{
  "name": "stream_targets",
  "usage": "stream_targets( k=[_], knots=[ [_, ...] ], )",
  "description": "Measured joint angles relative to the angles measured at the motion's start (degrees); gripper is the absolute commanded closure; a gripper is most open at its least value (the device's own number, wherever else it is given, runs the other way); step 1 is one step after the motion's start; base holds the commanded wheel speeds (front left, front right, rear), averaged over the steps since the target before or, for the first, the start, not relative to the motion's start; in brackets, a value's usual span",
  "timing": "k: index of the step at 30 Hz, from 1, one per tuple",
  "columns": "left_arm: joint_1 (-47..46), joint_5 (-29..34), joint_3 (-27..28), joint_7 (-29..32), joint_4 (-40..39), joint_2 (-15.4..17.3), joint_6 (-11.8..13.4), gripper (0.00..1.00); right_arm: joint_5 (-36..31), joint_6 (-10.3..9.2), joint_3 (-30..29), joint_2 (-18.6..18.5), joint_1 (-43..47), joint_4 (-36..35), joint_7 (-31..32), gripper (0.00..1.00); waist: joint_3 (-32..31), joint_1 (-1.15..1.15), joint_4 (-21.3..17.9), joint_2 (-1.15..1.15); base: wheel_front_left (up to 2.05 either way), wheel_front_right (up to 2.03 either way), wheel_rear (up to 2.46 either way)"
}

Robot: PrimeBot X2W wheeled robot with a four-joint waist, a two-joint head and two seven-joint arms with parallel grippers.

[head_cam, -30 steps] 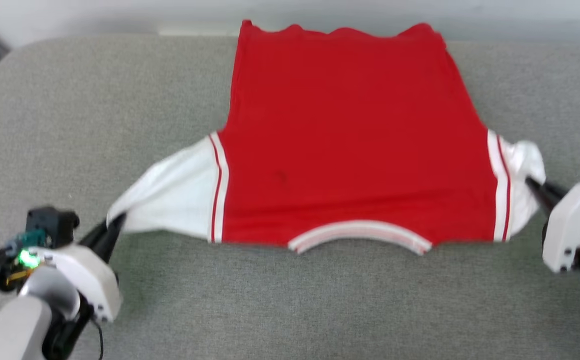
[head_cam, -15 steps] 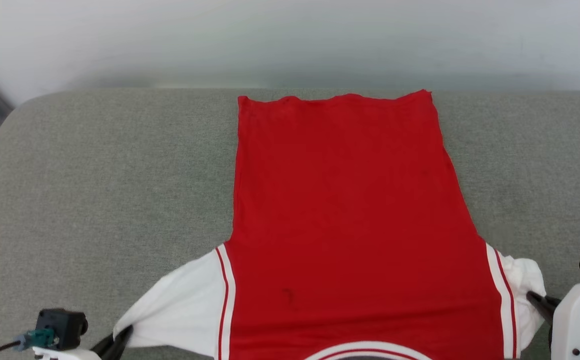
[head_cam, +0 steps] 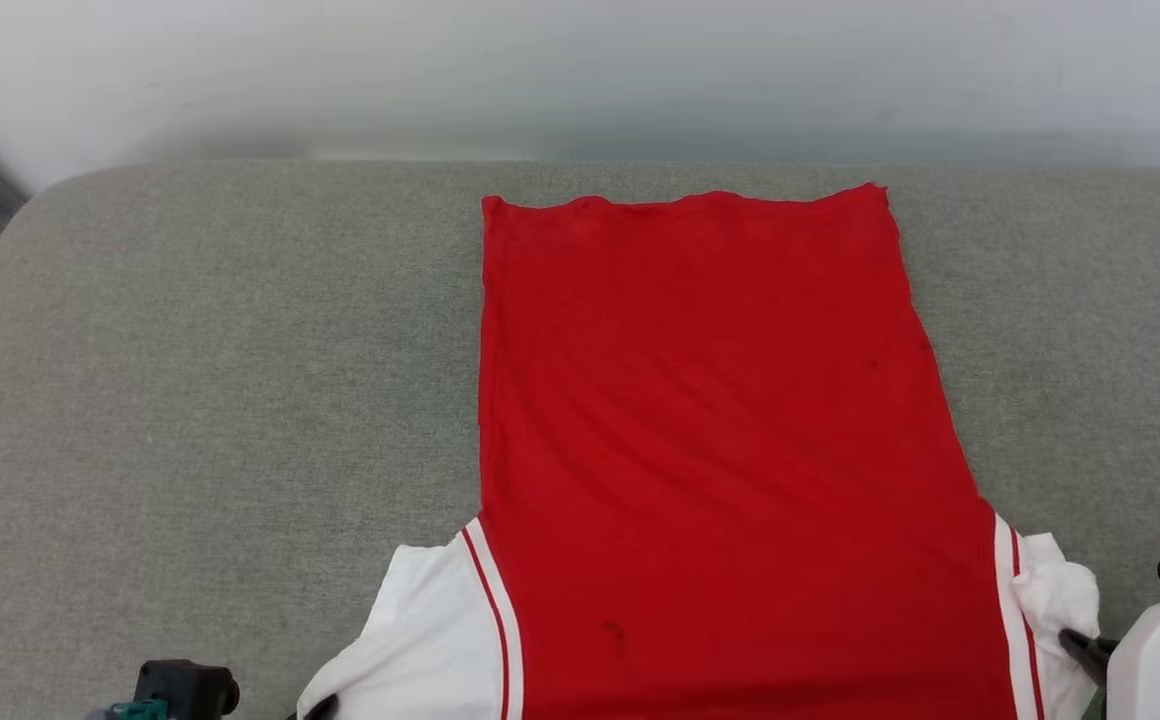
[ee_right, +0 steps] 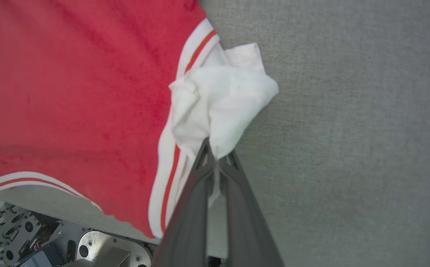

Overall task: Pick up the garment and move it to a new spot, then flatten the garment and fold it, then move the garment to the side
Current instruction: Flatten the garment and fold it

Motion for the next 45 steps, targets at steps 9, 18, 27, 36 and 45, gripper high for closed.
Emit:
stream_targets(
  k=[9, 18, 27, 36, 45],
  knots=[
    [-0.1, -1.1, -2.1, 3.5, -8.2, 0.2, -0.7, 1.00, 3.5, -0.02, -3.9, -0.9, -4.1, -5.4, 6.0, 0.00, 2.6, 0.01, 2.8, 0.00, 0.00, 0.00, 0.00],
    [-3.8, 2.5, -5.2, 6.5, -17.5, 0.7, -0.5, 1.00, 2.0, -0.03, -6.3, -0.9, -23.0, -8.0, 17.7, 0.00, 9.2, 0.02, 7.2, 0.00, 0.00, 0.00, 0.00],
    [-9.7, 6.2, -8.1, 7.3, -21.9, -1.5, -1.5, 1.00, -7.2, -0.03, -8.8, -6.5, -47.3, 5.7, 28.1, 0.00, 18.2, 0.02, 14.0, 0.00, 0.00, 0.00, 0.00],
    [-12.8, 7.0, -10.7, 6.8, -22.5, -4.4, -2.6, 1.00, -17.9, -0.03, -8.7, -9.2, -64.3, 18.4, 30.5, 0.00, 25.6, 0.02, 20.5, 0.00, 0.00, 0.00, 0.00],
    [-14.9, 7.1, -11.3, 5.8, -21.1, -5.9, -3.5, 1.00, -22.9, -0.03, -8.5, -9.5, -68.6, 25.1, 30.1, 0.00, 29.5, 0.02, 24.6, 0.00, 0.00, 0.00, 0.00]
  ],
)
